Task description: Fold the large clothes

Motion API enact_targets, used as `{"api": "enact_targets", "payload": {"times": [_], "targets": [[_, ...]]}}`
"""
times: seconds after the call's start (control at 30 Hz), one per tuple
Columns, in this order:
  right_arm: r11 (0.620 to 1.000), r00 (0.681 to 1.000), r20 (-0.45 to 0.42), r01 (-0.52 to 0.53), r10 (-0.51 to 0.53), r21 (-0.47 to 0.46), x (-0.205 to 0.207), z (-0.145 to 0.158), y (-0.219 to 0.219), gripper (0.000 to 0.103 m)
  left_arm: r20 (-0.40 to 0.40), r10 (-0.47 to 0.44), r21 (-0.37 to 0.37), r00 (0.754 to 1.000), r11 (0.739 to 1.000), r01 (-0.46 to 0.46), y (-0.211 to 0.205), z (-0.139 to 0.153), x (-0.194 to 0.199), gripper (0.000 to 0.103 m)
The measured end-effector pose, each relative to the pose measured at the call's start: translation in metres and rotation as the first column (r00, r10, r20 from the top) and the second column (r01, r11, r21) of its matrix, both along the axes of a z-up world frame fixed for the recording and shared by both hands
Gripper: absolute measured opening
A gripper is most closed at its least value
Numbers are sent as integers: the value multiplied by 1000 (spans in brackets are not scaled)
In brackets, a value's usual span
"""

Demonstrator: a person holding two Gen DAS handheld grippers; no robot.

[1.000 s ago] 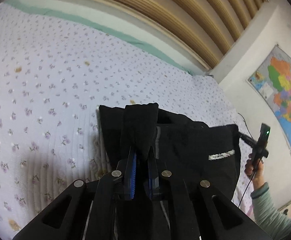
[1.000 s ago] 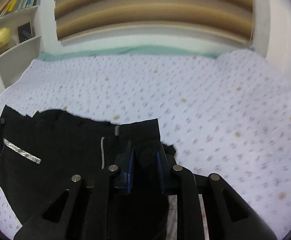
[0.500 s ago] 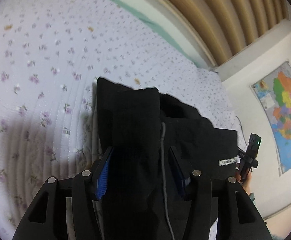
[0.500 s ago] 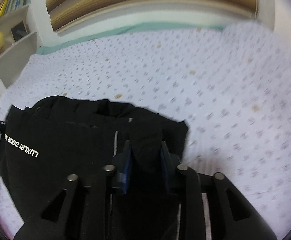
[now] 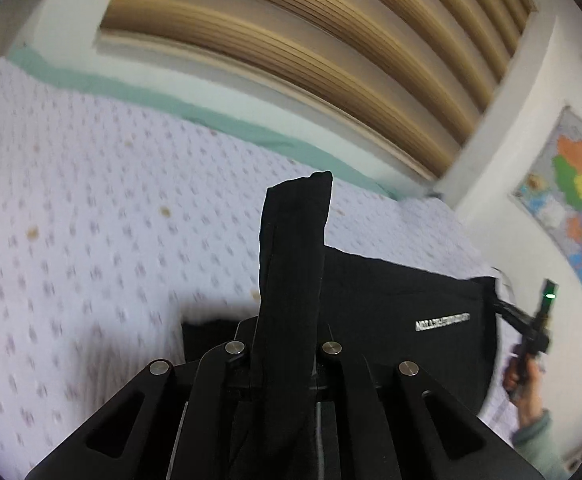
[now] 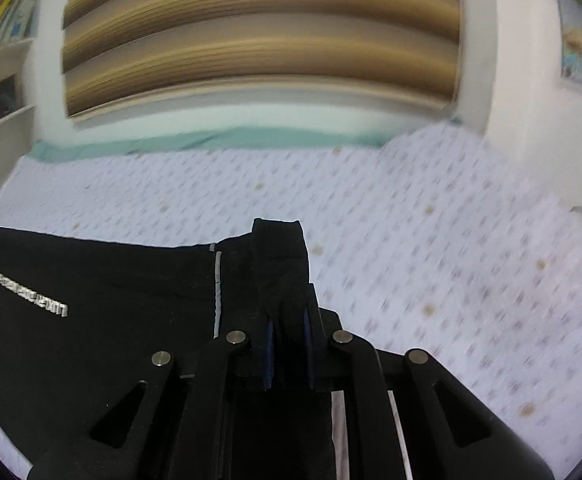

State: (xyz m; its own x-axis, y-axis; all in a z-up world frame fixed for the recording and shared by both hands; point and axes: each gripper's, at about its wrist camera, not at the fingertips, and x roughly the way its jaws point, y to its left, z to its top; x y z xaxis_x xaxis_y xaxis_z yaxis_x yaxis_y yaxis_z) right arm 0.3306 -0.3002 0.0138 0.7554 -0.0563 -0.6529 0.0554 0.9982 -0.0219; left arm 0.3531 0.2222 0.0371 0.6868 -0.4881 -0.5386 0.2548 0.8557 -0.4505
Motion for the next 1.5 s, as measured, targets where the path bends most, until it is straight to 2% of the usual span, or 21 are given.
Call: {"api": "enact_targets", "payload": {"times": [0.07,0.17,0.27,0.3,0.37,0.4,0.5,0.53,0.6,0.67,0.7,0.77,0.87,0.97,1.03,1.13,1.23,1.3,1.4,1.47,1.5], "targets": [[998,998,-55,29,-31,-50,25,-17,12,13,-41,47,15,998,999,-47,-6,-13,23,8],[992,980,-185,50,-71,-115,58,-74,28,13,-150,113,41,982,993,-108,-11,-60,57,8],[993,948,-311,37,-70,-112,71,-134,33,14,-259,125,67,958,992,-111,-14,-116,74,9],[994,937,-343,34,-68,-102,73,-153,34,18,-294,116,70,949,993,-100,-17,-134,78,10],[994,936,-342,54,-85,-98,70,-163,33,21,-325,110,67,939,993,-93,-21,-153,81,13],[994,940,-332,54,-84,-99,68,-162,33,28,-330,107,62,938,994,-91,-21,-155,82,13],[998,941,-333,59,-65,-28,61,-154,21,34,-322,75,47,944,997,-63,-14,-145,82,17],[997,951,-304,74,-63,26,53,-143,13,34,-313,70,51,947,997,-57,-8,-138,80,19],[982,983,-156,118,-95,146,19,-102,-7,37,-275,103,69,956,994,-87,10,-114,70,29],[960,996,-43,84,-75,267,-13,-65,-19,56,-239,126,57,963,992,-115,26,-91,57,33],[953,998,-10,60,-60,296,-25,-51,-20,70,-214,145,47,966,989,-138,36,-77,48,37],[959,1000,16,15,-21,283,-47,-21,-9,74,-170,166,15,971,986,-165,49,-54,28,40],[964,996,-27,-72,82,255,-58,-3,25,74,-95,72,-33,993,997,-76,25,-20,-13,42],[956,979,-122,-127,164,263,-61,-13,70,74,-55,-1,46,999,999,4,-31,-14,-49,65],[954,960,-179,-170,217,245,-56,-34,102,72,-88,-63,99,994,992,72,-81,-32,-64,65],[968,931,-278,-199,237,155,-57,-82,148,69,-166,-132,154,977,975,158,-139,-81,-69,65],[979,923,-327,-189,204,77,-53,-121,164,70,-225,-75,239,972,962,129,-162,-126,-60,64],[980,926,-323,-170,194,101,-51,-129,160,71,-237,-50,229,970,968,106,-162,-139,-55,66],[977,914,-349,-179,208,116,-47,-130,159,71,-237,-57,265,970,957,121,-167,-133,-55,66],[972,902,-368,-188,228,142,-42,-114,155,72,-224,-81,286,971,947,145,-169,-118,-57,65],[966,907,-341,-204,248,158,-39,-102,153,72,-209,-108,287,972,943,166,-171,-104,-58,65]]}}
